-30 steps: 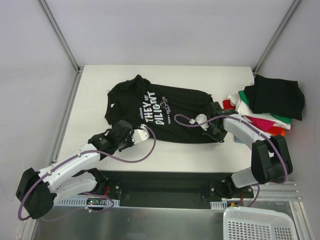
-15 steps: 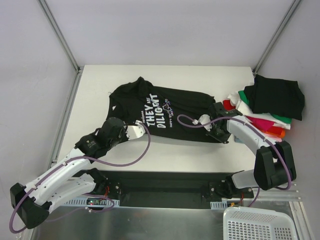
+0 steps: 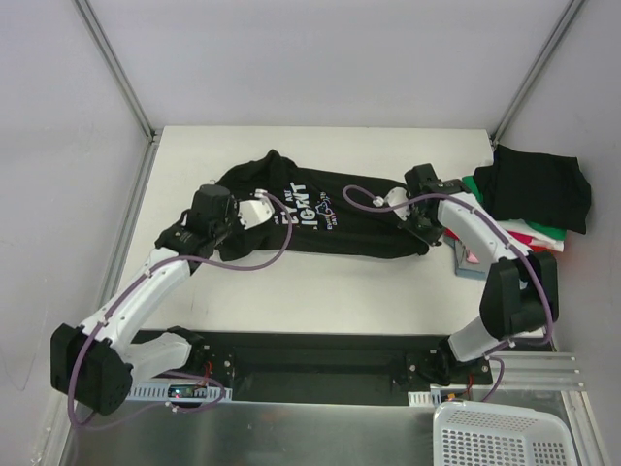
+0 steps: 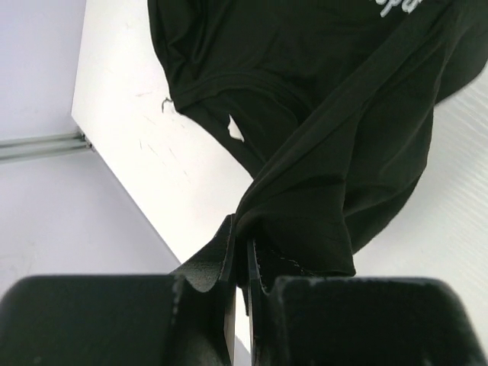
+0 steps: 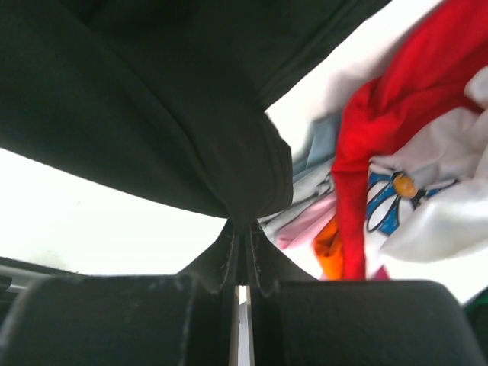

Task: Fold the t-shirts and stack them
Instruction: Fold the tshirt

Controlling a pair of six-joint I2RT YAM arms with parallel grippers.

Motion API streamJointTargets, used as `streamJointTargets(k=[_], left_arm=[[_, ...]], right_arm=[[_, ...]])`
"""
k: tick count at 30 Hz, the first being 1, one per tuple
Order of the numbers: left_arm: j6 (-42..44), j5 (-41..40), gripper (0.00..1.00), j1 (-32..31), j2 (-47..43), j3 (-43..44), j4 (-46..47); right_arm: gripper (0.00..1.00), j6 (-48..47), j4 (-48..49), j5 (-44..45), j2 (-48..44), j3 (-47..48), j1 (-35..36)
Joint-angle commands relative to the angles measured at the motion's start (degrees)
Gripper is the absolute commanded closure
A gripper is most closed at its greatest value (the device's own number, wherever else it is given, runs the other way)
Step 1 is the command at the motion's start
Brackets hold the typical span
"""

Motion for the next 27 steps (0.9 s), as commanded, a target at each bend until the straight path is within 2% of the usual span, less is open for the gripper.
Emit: streamJointTargets(k=[1,12,27], left_arm=[[1.7,4.4,1.00,2.3,6.1,5.8,5.2],[3.4,6.5,1.00,6.7,20.6,12.7,8.9],[4.5,6.8,1.00,7.1,24.2,11.6,9.5]], right_arm=[[0.99,0.2,-2.3,1.2,4.9,5.9,-1.3],[0.99,-1.4,-2.0,2.9,19.2,15.4,-2.9],[0.95,-0.6,-3.5,2.4,23.0,20.4,-3.1]])
